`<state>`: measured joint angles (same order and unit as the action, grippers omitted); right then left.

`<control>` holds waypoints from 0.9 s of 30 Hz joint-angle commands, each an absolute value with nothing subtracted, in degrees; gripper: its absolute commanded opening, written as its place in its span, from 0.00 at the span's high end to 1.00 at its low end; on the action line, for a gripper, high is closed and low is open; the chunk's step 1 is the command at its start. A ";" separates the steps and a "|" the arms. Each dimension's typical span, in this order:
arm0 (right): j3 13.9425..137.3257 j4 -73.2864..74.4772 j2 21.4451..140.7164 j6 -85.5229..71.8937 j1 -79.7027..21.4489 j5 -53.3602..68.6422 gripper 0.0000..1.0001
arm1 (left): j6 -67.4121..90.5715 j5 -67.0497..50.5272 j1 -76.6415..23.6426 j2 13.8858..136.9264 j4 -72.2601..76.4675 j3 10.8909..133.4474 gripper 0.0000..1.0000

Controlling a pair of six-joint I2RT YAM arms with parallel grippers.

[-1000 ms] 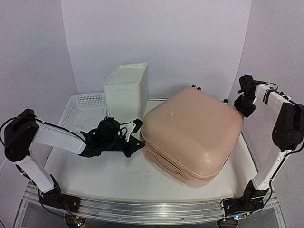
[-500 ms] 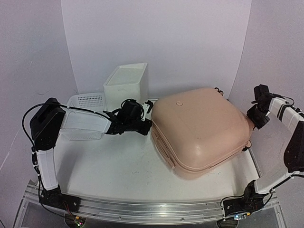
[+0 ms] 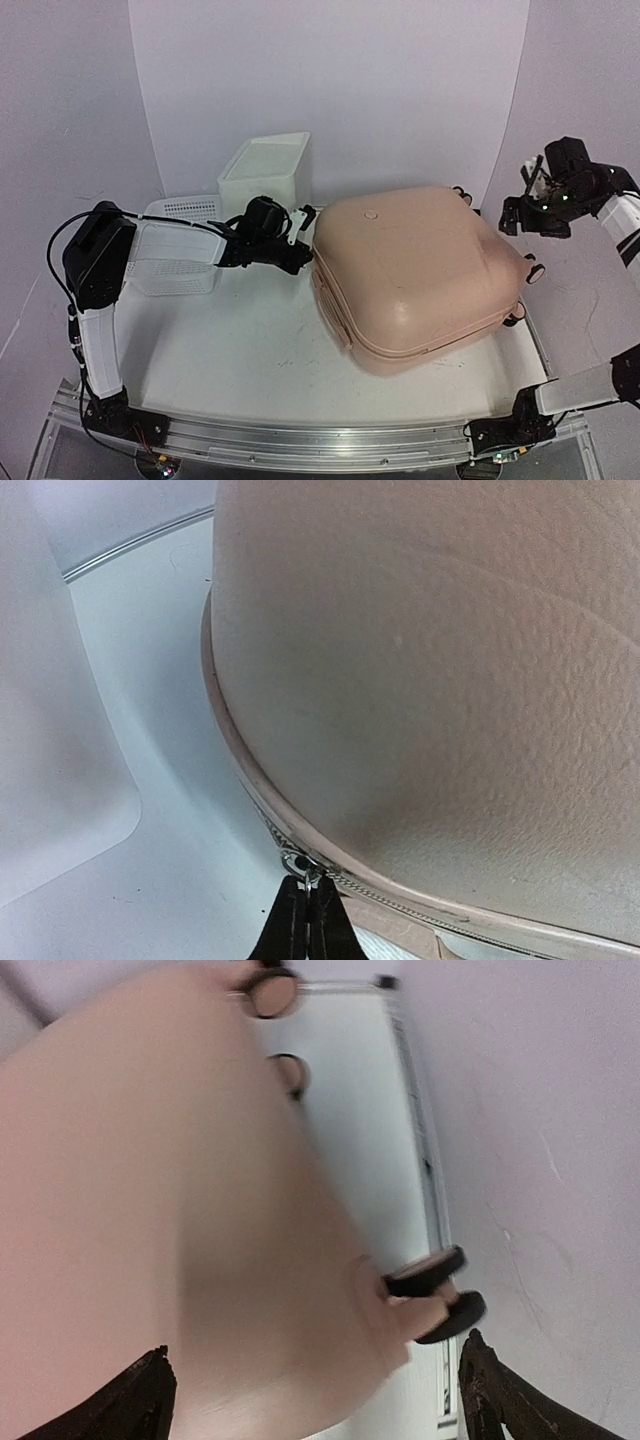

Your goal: Open, take out, and arrange the luggage

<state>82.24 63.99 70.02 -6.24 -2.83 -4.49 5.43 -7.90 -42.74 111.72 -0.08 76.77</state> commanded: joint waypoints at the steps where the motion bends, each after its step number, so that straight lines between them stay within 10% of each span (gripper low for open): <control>1: 85.74 70.83 70.20 16.04 -20.33 0.61 0.02 | 3.52 -14.38 -43.68 108.10 5.05 76.79 1.00; 9: 78.87 67.73 65.47 43.79 -39.71 11.51 0.02 | 1.62 -17.24 -43.34 107.14 4.51 75.87 1.00; 27: 61.03 39.06 71.17 49.03 -58.92 -21.41 0.02 | -3.91 -26.37 -43.46 106.72 4.60 74.16 1.00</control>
